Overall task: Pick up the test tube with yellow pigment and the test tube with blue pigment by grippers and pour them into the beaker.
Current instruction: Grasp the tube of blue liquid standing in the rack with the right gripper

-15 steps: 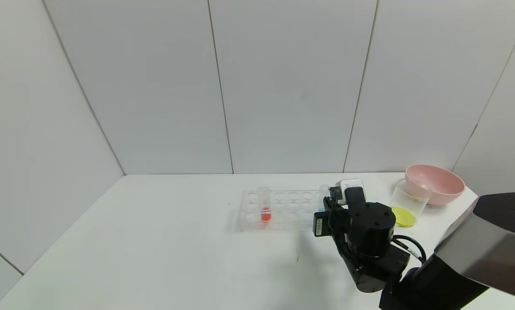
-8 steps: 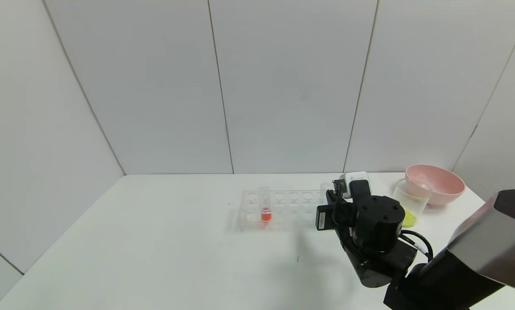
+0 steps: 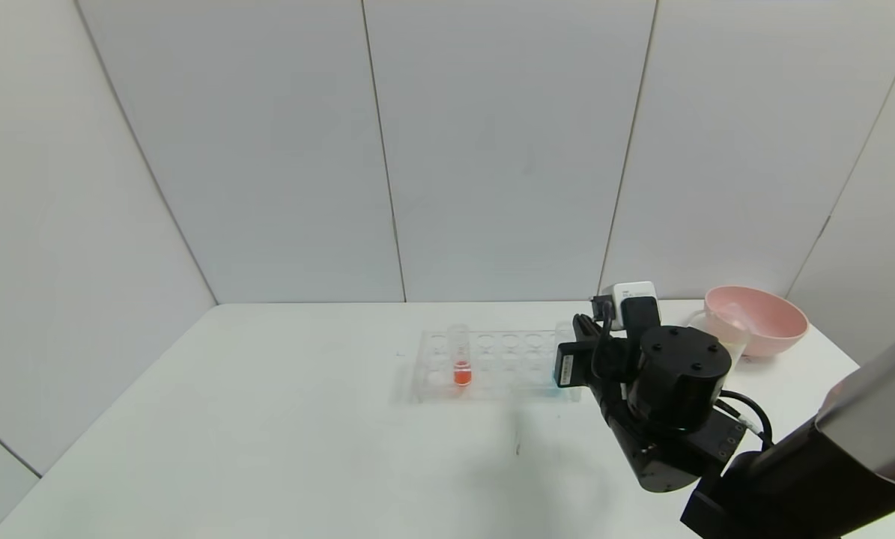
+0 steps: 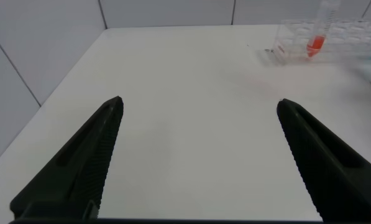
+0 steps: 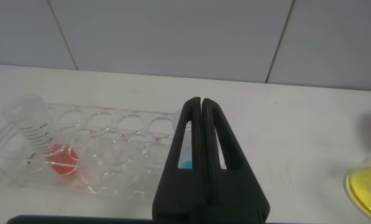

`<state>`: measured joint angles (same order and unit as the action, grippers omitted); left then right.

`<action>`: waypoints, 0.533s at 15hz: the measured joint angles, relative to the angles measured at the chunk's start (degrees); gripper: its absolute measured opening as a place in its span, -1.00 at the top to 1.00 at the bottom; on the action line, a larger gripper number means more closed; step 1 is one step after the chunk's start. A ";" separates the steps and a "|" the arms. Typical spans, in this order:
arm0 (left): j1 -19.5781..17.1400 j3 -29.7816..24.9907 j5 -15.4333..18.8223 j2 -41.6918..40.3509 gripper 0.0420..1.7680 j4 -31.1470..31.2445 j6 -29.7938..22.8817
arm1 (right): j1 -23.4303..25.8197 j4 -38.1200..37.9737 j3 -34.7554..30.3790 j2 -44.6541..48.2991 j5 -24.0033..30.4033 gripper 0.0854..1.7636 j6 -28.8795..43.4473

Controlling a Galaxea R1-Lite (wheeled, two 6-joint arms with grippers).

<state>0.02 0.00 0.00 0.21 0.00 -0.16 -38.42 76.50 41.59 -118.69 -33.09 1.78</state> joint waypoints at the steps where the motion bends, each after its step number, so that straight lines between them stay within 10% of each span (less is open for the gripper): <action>1: 0.00 0.00 0.00 0.00 -1.00 0.00 0.00 | 0.11 -0.02 -0.11 0.02 -0.04 0.97 0.11; 6: 0.02 0.00 0.00 0.00 -1.00 0.00 0.00 | -0.11 0.24 -2.18 0.20 -0.04 0.97 0.33; 8: 0.00 0.00 0.00 0.00 -1.00 0.00 0.00 | -0.11 0.35 -2.62 0.16 -0.09 0.67 0.78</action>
<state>0.02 0.00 0.00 0.21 0.00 -0.16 -38.53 76.85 38.97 -118.53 -33.17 2.56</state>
